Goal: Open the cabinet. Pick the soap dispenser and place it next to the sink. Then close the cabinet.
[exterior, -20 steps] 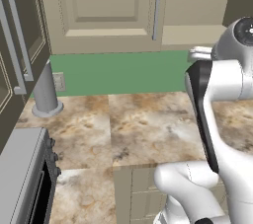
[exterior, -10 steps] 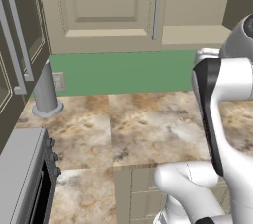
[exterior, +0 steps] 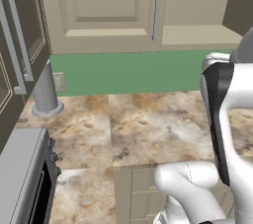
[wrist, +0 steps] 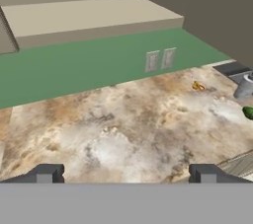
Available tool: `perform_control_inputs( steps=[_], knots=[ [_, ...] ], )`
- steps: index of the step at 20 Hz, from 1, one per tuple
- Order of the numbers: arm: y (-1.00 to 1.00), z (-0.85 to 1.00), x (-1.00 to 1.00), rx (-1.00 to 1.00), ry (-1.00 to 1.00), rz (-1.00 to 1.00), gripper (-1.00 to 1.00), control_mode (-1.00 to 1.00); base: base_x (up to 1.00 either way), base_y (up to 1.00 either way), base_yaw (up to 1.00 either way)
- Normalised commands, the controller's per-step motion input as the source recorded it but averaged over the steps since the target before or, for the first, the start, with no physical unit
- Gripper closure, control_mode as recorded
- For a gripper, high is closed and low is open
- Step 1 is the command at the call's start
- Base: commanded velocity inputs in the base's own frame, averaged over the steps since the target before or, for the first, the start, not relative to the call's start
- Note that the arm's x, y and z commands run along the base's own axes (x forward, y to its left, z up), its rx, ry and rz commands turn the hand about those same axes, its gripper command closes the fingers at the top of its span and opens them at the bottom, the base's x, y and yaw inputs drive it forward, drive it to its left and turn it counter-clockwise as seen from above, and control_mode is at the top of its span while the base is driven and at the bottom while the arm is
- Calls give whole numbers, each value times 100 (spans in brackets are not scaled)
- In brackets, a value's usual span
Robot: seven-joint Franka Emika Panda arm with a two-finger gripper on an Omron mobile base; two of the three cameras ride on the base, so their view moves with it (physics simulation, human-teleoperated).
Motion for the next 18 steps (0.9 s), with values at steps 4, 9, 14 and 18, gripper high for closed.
perform_control_inputs(
  steps=[4,9,14,18],
  knots=[
    [-3,-1,-32,0,0,0,-100,-100,0,0,0],
    [0,-1,-31,0,0,0,-100,-100,0,0,0],
    [-6,-1,-28,0,0,0,-100,-100,0,0,0],
    [-19,0,-26,0,0,0,-100,-100,0,0,0]
  ],
)
